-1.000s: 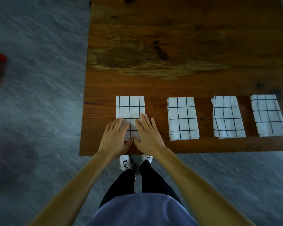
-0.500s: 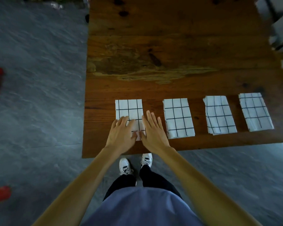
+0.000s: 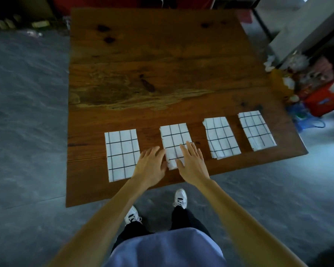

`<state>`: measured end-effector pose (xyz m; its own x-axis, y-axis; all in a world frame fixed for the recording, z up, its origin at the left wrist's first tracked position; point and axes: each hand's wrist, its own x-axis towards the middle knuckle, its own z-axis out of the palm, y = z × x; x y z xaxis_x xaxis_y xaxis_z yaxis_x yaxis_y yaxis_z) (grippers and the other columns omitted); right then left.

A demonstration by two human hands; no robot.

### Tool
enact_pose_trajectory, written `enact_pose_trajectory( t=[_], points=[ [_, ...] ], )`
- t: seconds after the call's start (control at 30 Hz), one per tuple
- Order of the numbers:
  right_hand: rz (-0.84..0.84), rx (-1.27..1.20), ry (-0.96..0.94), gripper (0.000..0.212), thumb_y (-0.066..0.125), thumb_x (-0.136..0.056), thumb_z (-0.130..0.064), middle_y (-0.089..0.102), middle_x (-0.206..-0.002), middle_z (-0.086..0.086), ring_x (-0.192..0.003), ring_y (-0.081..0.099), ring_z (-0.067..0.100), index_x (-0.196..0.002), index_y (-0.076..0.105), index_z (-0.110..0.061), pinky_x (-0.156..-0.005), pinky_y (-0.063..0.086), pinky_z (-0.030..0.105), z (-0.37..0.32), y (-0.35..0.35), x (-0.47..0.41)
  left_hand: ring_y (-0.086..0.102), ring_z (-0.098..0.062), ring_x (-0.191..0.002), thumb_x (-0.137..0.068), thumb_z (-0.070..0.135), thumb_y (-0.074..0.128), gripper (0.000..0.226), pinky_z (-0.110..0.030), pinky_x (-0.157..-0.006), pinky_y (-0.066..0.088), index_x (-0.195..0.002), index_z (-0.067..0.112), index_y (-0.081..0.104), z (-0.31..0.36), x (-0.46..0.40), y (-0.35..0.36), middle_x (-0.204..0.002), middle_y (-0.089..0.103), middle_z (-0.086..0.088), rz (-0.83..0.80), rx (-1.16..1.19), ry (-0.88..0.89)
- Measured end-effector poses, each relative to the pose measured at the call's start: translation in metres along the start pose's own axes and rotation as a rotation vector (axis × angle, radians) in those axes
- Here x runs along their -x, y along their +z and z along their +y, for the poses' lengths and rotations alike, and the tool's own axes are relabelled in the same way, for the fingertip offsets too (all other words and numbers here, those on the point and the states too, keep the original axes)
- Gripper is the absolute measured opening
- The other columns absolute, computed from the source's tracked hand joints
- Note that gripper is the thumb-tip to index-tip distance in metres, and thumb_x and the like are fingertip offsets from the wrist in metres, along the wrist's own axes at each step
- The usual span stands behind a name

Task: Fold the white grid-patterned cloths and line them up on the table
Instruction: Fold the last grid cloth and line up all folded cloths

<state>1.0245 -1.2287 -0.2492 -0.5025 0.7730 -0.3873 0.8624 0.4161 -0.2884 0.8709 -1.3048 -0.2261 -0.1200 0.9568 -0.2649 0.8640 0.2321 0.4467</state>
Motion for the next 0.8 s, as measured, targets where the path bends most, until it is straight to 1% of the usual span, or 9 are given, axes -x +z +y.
enact_pose_trajectory(
  t=[0.1,0.2,0.27,0.37,0.5,0.6,0.7,0.8],
  points=[
    [-0.011,-0.029,-0.011,0.059,0.034,-0.103,-0.036,0.001,-0.163,0.007,-0.15,-0.006,0.023,-0.154,0.012,-0.018,-0.12,-0.003,0.039,0.026,-0.009,-0.008,0.031,-0.022,-0.136,-0.097,0.034,0.045,0.048,-0.039,-0.112,0.024,-0.141,0.018,0.037,0.018,-0.016,0.009,-0.147,0.036,-0.005,-0.009,-0.004,-0.031],
    [-0.002,-0.026,-0.036,0.058,0.033,-0.103,-0.037,0.002,-0.163,0.006,-0.15,-0.005,0.022,-0.154,0.014,-0.019,-0.121,-0.001,0.04,0.062,-0.017,-0.019,0.025,-0.023,-0.141,-0.099,0.035,0.042,0.05,-0.04,-0.114,0.02,-0.145,0.018,0.031,0.045,-0.037,0.022,-0.152,0.03,-0.007,-0.025,-0.009,-0.084],
    [0.018,-0.022,-0.065,0.056,0.03,-0.104,-0.038,0.004,-0.163,0.006,-0.15,-0.004,0.023,-0.154,0.015,-0.018,-0.121,-0.001,0.039,0.088,-0.025,-0.032,0.023,-0.023,-0.142,-0.099,0.032,0.041,0.05,-0.04,-0.115,0.019,-0.146,0.016,0.03,0.067,-0.054,0.029,-0.154,0.028,-0.008,-0.009,-0.012,-0.107],
    [0.048,-0.016,-0.107,0.054,0.026,-0.105,-0.036,0.004,-0.163,0.006,-0.15,-0.003,0.022,-0.154,0.015,-0.017,-0.119,-0.003,0.036,0.125,-0.041,-0.061,0.02,-0.024,-0.143,-0.099,0.027,0.04,0.051,-0.04,-0.117,0.019,-0.147,0.014,0.026,0.094,-0.09,0.038,-0.155,0.024,-0.009,0.024,-0.032,-0.131],
    [0.046,0.037,-0.122,0.053,0.026,-0.105,-0.03,0.001,-0.163,0.009,-0.149,-0.007,0.023,-0.154,0.012,-0.015,-0.117,-0.006,0.033,0.172,-0.054,-0.093,0.014,-0.024,-0.145,-0.1,0.028,0.036,0.055,-0.041,-0.117,0.014,-0.15,0.015,0.018,0.128,-0.134,0.051,-0.158,0.013,-0.008,0.053,-0.084,-0.166],
    [0.034,0.08,-0.178,0.056,0.029,-0.105,-0.028,-0.001,-0.163,0.011,-0.149,-0.007,0.024,-0.154,0.009,-0.013,-0.119,-0.005,0.036,0.192,-0.059,-0.113,0.004,-0.024,-0.147,-0.099,0.022,0.04,0.061,-0.041,-0.117,0.006,-0.151,0.015,0.01,0.147,-0.165,0.063,-0.16,0.002,-0.009,0.061,-0.123,-0.158],
    [0.01,0.1,-0.224,0.059,0.033,-0.103,-0.025,-0.003,-0.162,0.012,-0.149,-0.008,0.024,-0.154,0.006,-0.011,-0.119,-0.007,0.036,0.201,-0.058,-0.121,-0.006,-0.025,-0.146,-0.095,0.016,0.044,0.07,-0.041,-0.115,-0.003,-0.151,0.014,0.003,0.158,-0.185,0.078,-0.159,-0.009,-0.01,0.024,-0.197,-0.122],
    [-0.002,0.153,-0.252,0.069,0.04,-0.101,-0.028,-0.008,-0.161,0.013,-0.148,-0.012,0.026,-0.154,0.0,-0.011,-0.121,-0.006,0.039,0.207,-0.051,-0.118,-0.009,-0.026,-0.146,-0.096,0.027,0.043,0.072,-0.045,-0.116,-0.003,-0.151,0.013,-0.002,0.16,-0.197,0.093,-0.159,-0.01,-0.012,-0.017,-0.253,-0.13]
  ],
)
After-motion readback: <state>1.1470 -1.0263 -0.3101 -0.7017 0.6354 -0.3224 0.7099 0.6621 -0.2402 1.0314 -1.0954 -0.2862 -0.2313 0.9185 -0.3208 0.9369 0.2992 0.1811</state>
